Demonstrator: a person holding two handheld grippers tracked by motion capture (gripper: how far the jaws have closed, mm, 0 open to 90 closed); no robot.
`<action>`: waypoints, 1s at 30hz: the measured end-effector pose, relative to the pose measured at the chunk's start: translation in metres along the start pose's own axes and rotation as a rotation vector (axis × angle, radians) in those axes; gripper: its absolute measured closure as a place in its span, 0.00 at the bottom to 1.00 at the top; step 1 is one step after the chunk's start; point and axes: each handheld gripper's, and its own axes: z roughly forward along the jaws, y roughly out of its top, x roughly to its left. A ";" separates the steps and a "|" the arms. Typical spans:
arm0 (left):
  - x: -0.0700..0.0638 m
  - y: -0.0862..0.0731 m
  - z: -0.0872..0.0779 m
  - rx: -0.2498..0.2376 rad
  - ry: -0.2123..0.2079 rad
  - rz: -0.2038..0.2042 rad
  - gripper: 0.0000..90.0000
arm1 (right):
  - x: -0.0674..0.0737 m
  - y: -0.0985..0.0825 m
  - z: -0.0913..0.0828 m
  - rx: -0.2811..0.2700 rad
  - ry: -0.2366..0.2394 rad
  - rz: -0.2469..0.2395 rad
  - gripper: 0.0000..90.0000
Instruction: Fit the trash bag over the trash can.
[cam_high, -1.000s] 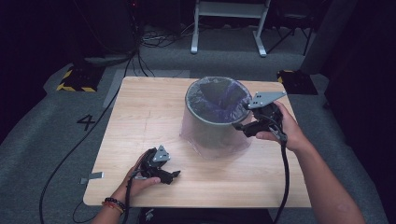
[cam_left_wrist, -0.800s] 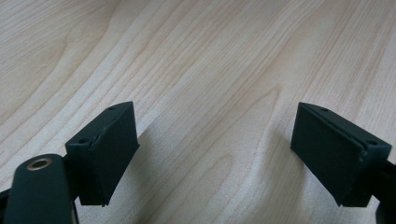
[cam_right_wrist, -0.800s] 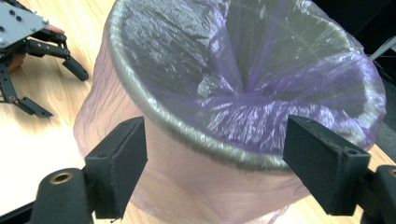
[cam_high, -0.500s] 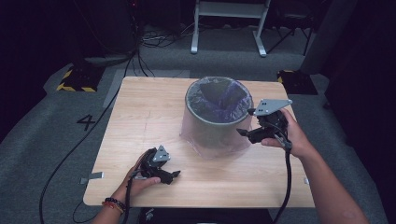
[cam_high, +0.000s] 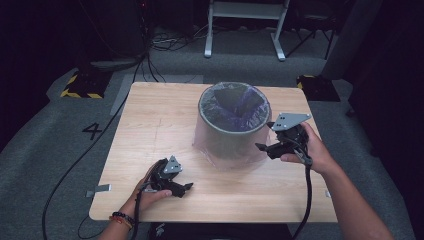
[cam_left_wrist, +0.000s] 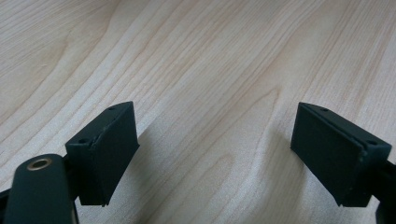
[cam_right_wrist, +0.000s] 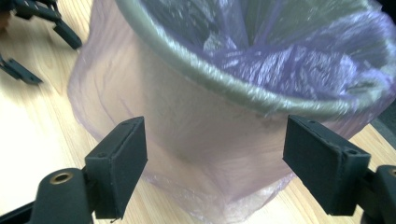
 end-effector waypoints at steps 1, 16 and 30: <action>0.000 0.000 0.000 0.001 0.000 0.001 0.16 | 0.000 -0.001 0.001 0.005 -0.002 -0.002 0.24; 0.000 0.000 0.000 0.001 0.000 0.002 0.16 | 0.008 -0.019 0.018 0.069 -0.035 -0.015 0.25; 0.000 0.000 0.000 0.001 0.000 0.001 0.16 | 0.012 -0.038 0.036 0.129 -0.044 -0.005 0.26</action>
